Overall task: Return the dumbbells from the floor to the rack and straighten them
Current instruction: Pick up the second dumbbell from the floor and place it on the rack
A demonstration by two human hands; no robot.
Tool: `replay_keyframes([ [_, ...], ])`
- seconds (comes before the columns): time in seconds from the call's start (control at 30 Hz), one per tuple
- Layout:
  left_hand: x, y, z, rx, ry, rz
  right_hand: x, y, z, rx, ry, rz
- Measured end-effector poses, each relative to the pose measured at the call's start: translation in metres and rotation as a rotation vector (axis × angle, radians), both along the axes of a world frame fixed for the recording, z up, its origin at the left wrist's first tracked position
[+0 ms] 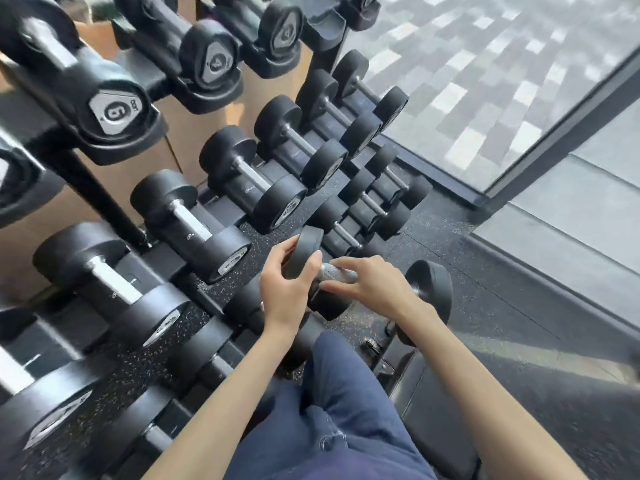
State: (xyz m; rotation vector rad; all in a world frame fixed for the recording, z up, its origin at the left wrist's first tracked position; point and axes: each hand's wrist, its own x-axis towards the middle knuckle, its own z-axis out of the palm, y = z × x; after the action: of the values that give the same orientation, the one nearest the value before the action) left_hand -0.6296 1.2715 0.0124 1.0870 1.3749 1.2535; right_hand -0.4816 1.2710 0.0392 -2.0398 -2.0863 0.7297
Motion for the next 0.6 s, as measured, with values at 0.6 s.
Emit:
replay_keyframes([
  [0.6,0.045,0.123,-0.013,0.032,0.017,0.138,0.046,0.145,-0.017,-0.04,0.034,0.158],
])
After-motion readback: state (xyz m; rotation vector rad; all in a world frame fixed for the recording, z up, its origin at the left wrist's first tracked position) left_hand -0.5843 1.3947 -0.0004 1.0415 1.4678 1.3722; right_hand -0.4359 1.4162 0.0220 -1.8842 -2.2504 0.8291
